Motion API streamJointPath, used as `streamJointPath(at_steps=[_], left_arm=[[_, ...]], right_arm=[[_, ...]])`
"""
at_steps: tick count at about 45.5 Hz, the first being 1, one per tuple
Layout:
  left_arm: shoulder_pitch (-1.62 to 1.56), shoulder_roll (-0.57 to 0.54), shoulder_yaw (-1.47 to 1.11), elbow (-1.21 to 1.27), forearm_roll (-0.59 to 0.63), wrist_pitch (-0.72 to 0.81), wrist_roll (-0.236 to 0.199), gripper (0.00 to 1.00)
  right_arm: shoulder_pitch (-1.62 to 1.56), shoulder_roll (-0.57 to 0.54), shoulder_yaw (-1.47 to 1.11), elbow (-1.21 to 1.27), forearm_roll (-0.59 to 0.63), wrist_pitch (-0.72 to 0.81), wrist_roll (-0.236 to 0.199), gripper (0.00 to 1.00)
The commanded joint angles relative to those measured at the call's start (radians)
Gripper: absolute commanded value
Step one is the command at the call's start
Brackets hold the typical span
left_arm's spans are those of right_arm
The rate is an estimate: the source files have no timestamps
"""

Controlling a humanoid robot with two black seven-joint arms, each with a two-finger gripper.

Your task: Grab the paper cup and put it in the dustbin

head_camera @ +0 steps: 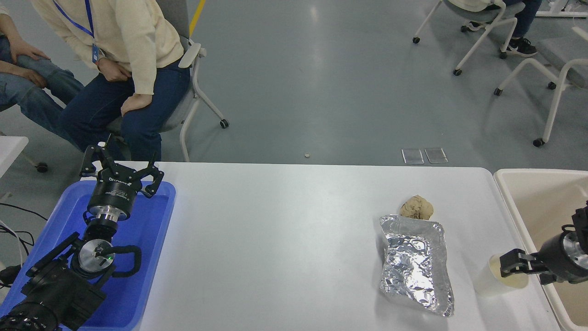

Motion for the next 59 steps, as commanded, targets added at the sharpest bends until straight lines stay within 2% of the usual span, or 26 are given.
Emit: streamJointPath(at_steps=[1,20,29,41,50,59], left_arm=[[0.0,0.0,0.0,0.0,-0.001,0.0,0.0,1.0],[0.0,0.0,0.0,0.0,-0.001,0.0,0.0,1.0],[0.0,0.0,0.0,-0.001,0.0,-0.003,0.0,1.0],[0.0,0.0,0.0,0.0,0.0,-0.003,0.0,1.0],[0.0,0.0,0.0,0.0,-0.001,-0.003,0.0,1.0],[-0.001,0.0,0.0,0.0,-0.001,-0.003,0.0,1.0]], right_arm=[[-0.009,-0.014,0.016,0.0,0.003,-0.005,0.001,0.0],[0.011,-0.017,0.028,0.016,0.011,0.014,0.001,0.0],[0.146,-0.076,-0.006,0.132,-0.001,0.032,0.004,0.0],[0.445,-0.07,-0.193,0.253,-0.021,0.172,0.007,0.0],[0.691,-0.001,-0.308,0.292,-0.023,0.434,0.007,0.0],[0.869,0.068,-0.319,0.292,-0.023,0.437,0.007,0.0]])
